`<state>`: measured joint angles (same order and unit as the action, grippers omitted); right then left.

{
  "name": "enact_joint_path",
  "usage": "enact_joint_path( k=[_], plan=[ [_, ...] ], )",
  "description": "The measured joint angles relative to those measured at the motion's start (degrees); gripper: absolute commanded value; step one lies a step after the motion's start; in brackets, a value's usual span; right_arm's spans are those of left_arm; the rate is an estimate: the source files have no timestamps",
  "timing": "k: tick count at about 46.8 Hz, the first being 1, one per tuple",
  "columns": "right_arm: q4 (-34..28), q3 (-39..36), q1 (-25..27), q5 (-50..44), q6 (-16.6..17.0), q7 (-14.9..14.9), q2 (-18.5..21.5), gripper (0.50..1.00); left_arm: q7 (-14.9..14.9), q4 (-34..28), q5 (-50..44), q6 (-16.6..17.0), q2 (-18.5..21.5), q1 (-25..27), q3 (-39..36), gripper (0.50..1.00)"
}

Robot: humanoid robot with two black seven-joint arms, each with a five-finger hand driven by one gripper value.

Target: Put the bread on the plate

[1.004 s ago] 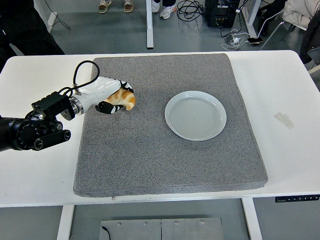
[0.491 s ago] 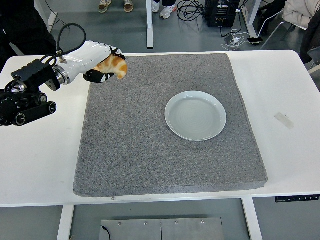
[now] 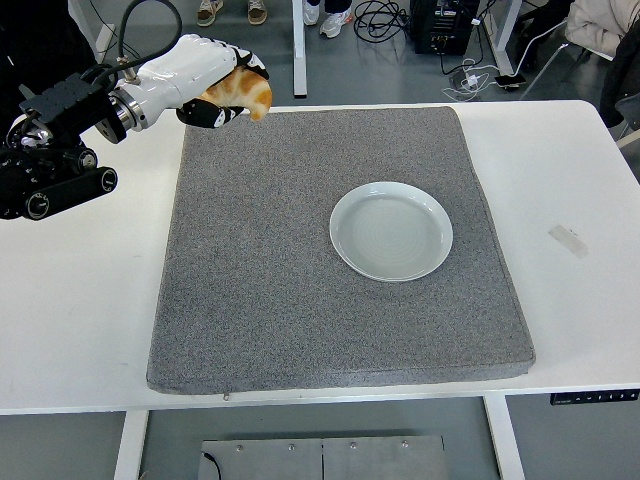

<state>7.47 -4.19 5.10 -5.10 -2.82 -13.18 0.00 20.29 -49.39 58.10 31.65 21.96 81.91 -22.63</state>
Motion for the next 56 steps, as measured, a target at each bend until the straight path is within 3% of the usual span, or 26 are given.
enact_joint_path(
  k=[7,16,24,56],
  plan=[
    [0.0,0.01,0.0,0.0,-0.01,-0.01,0.0,1.0,0.0,0.0,0.0,0.0,-1.23,1.36,1.02,0.5],
    [0.0,0.02,-0.01,0.0,-0.01,-0.01,0.0,1.0,-0.39,0.09,0.05,-0.01,-6.15,1.92,1.14,0.5],
    [0.0,0.04,-0.01,0.0,0.0,0.0,0.0,1.0,-0.55,0.09,0.45,0.23,-10.57,1.11,1.01,0.5],
    [0.0,0.04,0.0,0.0,0.02,0.0,0.0,1.0,0.01,4.27,3.8,0.17,-19.75,-4.63,0.49,0.5]
  ],
)
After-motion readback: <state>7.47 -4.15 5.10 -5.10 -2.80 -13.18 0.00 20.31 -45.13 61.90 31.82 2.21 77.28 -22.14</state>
